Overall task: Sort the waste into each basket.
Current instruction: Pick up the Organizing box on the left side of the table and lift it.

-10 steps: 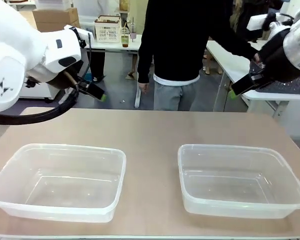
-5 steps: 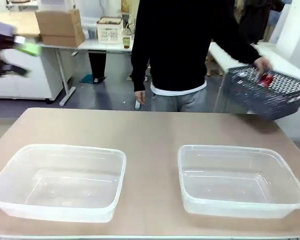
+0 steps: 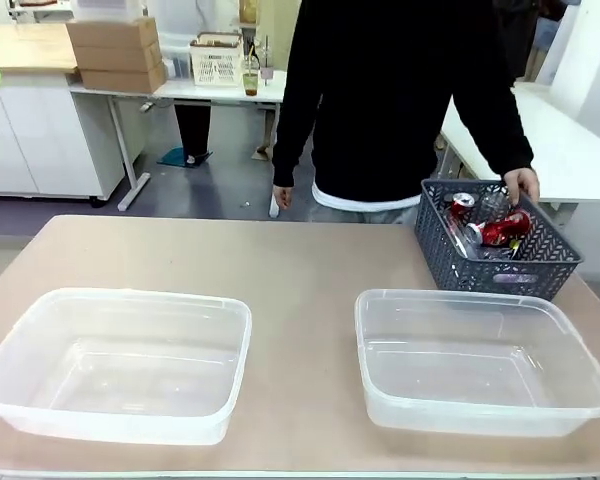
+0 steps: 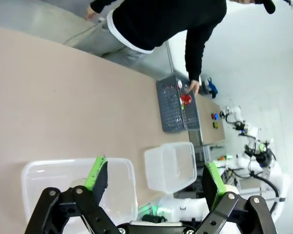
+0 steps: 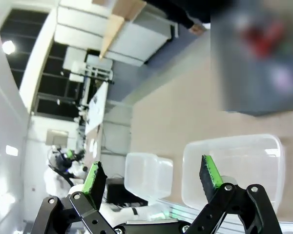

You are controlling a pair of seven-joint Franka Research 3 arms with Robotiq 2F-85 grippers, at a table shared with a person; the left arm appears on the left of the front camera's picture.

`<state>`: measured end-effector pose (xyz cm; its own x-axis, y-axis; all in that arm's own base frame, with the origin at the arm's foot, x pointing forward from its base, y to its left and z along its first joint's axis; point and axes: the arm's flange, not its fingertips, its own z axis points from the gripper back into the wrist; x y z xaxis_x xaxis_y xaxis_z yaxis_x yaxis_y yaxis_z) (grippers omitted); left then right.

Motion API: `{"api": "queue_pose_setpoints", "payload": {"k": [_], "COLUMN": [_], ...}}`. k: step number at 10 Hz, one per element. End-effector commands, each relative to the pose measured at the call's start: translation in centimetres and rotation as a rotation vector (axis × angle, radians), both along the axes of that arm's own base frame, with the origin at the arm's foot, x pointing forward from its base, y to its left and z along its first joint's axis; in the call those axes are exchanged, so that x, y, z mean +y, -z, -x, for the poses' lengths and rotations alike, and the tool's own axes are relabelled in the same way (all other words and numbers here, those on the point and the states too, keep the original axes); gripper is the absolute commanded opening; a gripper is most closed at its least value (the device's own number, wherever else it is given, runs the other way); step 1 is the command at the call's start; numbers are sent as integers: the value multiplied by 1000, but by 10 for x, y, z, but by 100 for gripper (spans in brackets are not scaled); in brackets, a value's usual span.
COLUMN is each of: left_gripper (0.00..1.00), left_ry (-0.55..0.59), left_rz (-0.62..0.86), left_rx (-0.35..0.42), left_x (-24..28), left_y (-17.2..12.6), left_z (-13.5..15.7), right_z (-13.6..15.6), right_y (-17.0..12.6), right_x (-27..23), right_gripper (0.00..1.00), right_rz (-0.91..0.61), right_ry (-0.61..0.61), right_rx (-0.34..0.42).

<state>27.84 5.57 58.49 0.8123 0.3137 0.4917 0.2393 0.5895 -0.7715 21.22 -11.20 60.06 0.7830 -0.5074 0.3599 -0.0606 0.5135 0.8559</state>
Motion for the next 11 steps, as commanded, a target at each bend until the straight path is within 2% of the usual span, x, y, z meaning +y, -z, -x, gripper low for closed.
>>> {"api": "queue_pose_setpoints", "payload": {"k": [1,2,3,4,6,7,8,9,11], "left_gripper": [100,100,100,100,100,100,100,100,100], "left_ry": [40,40,25,63,63,134,131,166,237], "left_rz": [0,0,-5,-129,-412,-524,-613,-654,-719], "left_rx": [-18,-18,0,88,277,304,315,295,271], "left_x": [-4,-4,-9,-16,-6,0,1,-10,-30], "left_y": [-2,-2,-1,-6,-17,-17,-13,-5,13], "left_z": [-3,-3,0,0,23,43,59,66,60], "right_z": [0,0,-8,-26,-62,-75,-85,-85,-58], "right_y": [0,0,-7,-20,-46,-42,-32,-8,41], "right_x": [4,0,15,50,168,226,286,357,453], "right_gripper": [100,100,100,100,100,100,100,100,100], "right_rz": [26,0,-13,66,220,328,409,535,733], "right_ry": [-38,0,-19,-49,-209,-308,-393,-509,-626], "right_rx": [-29,0,11,104,213,260,317,390,435]}}
